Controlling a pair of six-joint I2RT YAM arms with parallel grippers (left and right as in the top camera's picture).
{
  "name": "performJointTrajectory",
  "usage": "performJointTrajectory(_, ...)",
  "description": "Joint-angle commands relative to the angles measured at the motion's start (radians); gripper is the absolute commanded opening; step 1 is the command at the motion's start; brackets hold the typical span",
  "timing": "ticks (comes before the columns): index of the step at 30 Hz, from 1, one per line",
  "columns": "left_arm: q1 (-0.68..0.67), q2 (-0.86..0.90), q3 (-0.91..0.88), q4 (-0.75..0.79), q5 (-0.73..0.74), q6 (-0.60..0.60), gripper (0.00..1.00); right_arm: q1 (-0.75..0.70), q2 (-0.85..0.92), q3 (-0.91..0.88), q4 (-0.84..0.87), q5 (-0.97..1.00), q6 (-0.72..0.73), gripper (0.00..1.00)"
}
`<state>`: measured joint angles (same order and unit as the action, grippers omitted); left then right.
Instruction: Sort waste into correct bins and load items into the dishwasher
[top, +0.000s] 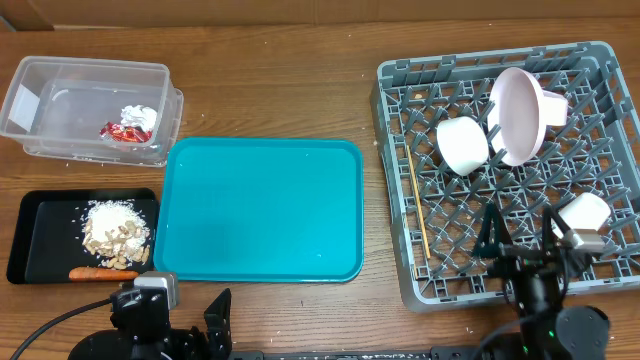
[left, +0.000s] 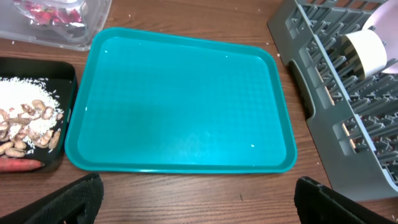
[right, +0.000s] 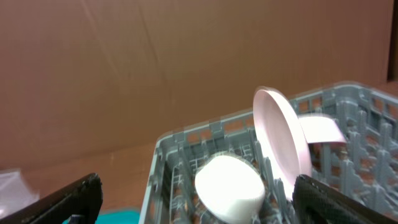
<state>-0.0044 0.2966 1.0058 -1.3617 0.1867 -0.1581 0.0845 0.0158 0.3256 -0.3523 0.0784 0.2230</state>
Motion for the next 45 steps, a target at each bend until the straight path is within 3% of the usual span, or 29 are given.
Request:
performJointTrajectory(1,0.004,-0.004,-0.003,0.004,-0.003,-0.014,1.00,-0.009,-0.013,-0.117,0.157,0.000,-0.029,1.00)
performJointTrajectory(7,0.004,-0.004,-0.003,0.004,-0.003,-0.014,1.00,-0.011,-0.013,-0.320,0.480,-0.002,-0.102,1.00)
performJointTrajectory(12,0.004,-0.004,-0.003,0.004,-0.003,-0.014,1.00,-0.017,-0.013,-0.317,0.271,-0.089,-0.153,1.00)
performJointTrajectory(45,0.004,-0.004,-0.003,0.004,-0.003,-0.014,1.00,-0.014,-0.013,-0.317,0.269,-0.106,-0.126,1.00)
